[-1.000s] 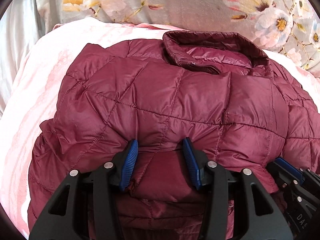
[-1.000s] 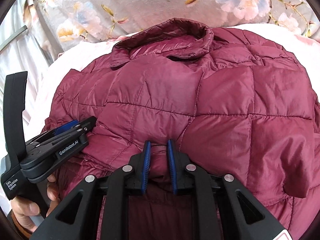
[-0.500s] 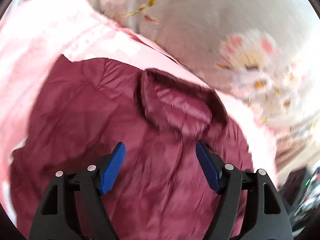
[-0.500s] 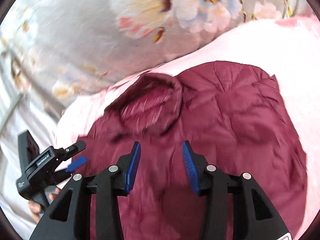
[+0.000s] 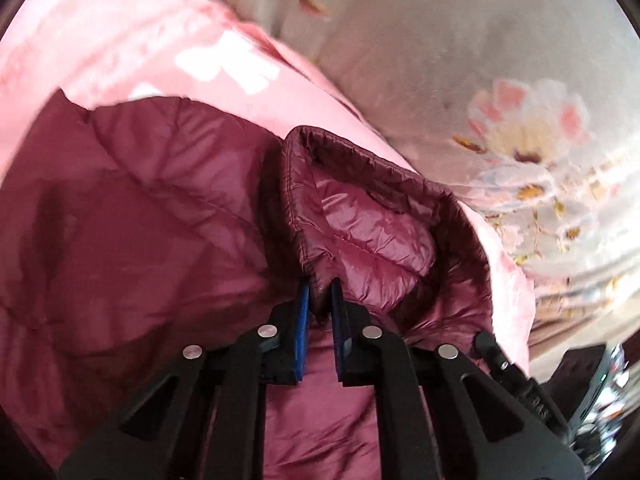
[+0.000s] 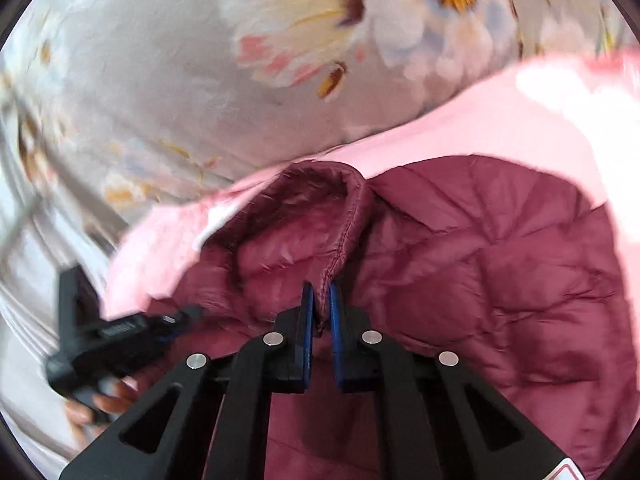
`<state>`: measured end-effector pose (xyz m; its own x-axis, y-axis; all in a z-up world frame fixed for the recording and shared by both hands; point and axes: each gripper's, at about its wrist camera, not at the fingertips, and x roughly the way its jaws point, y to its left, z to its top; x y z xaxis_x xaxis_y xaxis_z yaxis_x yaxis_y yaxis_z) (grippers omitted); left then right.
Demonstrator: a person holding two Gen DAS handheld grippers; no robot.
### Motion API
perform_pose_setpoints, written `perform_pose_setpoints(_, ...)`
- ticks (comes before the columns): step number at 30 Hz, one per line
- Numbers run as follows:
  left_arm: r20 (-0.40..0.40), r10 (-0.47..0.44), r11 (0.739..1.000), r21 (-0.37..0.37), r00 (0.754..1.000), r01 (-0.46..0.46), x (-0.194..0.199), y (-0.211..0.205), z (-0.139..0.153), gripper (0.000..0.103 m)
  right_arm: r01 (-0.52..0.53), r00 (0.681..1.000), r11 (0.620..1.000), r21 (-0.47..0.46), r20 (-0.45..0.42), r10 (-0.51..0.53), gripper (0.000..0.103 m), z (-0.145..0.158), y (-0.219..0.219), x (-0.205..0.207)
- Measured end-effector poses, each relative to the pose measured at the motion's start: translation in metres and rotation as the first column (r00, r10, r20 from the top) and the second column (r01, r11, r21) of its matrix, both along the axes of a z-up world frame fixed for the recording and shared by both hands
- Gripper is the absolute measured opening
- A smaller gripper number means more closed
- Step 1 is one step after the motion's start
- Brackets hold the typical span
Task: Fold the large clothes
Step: 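Grasp the jacket collar with the left tool while the right tool grasps it too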
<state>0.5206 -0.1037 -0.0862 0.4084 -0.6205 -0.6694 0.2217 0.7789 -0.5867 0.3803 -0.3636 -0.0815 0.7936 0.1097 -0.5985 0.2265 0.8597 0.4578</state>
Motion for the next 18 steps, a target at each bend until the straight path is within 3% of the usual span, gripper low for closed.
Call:
perform_pose_setpoints(2,-0.025,-0.015,1.0,0.02,1.0,0.015,0.001,0.002,-0.017,0.009,-0.005,0.997,0.997,-0.083,-0.082,-0.001,0.007,-0.019,0.006,0.008)
perform_pose_setpoints(4,-0.03,-0.01,0.999,0.039,1.0,0.012,0.003,0.0,-0.032,0.009,-0.012,0.99,0.996,-0.083,-0.14,0.001,0.007,-0.038,0.007,0.015)
perform_pose_setpoints(9,0.068,-0.03,0.995,0.098,0.997,0.023,-0.006,-0.01,-0.035,0.01,-0.02,0.989,0.991,-0.129,-0.15,0.0,0.006,-0.047,0.01,0.014)
perform_pose_setpoints(18,0.133,-0.037,0.985,0.172,0.99,0.014,-0.013,-0.017,-0.034,0.011,-0.01,0.991,0.999,-0.053,-0.136,0.003,0.003,-0.054,0.002,0.016)
